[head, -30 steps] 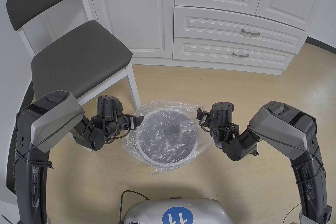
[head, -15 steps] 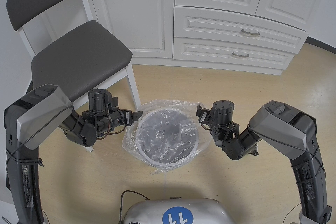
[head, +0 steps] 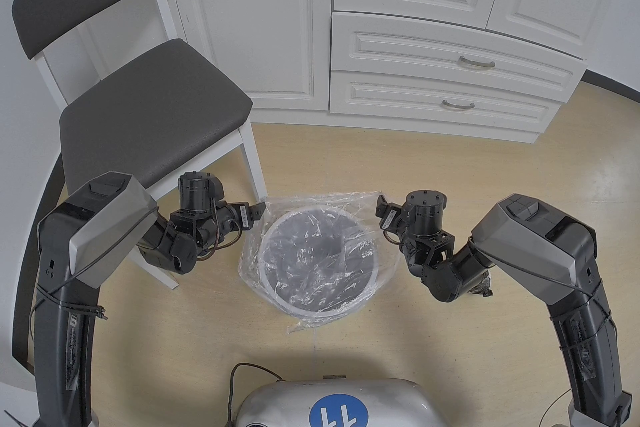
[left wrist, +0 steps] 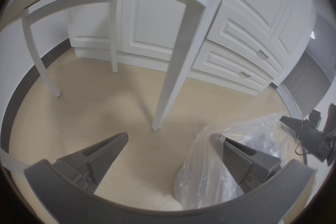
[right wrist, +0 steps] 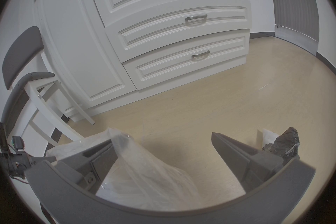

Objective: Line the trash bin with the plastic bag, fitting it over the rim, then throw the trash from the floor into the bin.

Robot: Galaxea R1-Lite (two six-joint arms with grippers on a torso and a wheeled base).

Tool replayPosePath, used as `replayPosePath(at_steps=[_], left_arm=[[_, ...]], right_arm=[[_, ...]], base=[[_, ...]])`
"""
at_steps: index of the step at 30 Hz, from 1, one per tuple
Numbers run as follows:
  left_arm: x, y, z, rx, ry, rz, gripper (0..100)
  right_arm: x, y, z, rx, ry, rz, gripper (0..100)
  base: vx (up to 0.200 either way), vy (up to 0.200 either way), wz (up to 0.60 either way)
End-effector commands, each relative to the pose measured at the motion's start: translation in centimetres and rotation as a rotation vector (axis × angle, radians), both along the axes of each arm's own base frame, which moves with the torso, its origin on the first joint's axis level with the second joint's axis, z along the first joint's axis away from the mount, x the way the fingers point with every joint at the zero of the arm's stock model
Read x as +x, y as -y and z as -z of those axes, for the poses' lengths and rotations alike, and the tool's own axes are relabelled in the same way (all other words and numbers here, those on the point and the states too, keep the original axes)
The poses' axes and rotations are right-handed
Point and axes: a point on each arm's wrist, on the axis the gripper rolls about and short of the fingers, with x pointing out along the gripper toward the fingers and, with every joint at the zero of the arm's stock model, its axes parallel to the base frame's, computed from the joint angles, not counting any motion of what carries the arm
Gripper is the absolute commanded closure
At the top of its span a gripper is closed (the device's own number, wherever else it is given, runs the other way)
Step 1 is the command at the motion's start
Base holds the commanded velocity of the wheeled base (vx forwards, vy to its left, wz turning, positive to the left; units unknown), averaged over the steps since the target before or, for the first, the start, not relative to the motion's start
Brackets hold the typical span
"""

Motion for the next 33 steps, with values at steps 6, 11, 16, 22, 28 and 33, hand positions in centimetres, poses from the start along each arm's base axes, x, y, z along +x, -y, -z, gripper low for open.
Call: replayPosePath(at_steps=[6,11,16,22,28,33], left_arm=[[1.0,0.1,1.4,-0.004,-0.002,-0.032,0],[0.9,0.4,2.2,0.003,-0.018,-0.028,0],[1.2,0.4,3.0,0.009,-0.024,-0.031,0],[1.0,0.1,3.9,0.087,-0.056,-0.033,0],[0.3,-0.2,4.3,0.195,-0.128,-0.058,0],[-0.1,-0.4,4.2,0.222,-0.138,-0.047,0]], right_arm=[[0.4,-0.1,1.2,0.006,-0.006,0.002,0],[0.8,-0.2,2.1,0.019,-0.008,0.006,0],[1.2,0.0,3.2,0.012,-0.022,0.014,0],[1.3,0.2,4.1,-0.002,-0.047,0.017,0],[1.0,0.4,4.9,-0.038,-0.103,0.017,0],[0.9,0.3,4.8,-0.045,-0.119,0.016,0]], base=[[0.000,0.000,0.00],[0.000,0.000,0.00],[0.000,0.000,0.00],[0.000,0.000,0.00],[0.000,0.000,0.00],[0.000,0.000,0.00]])
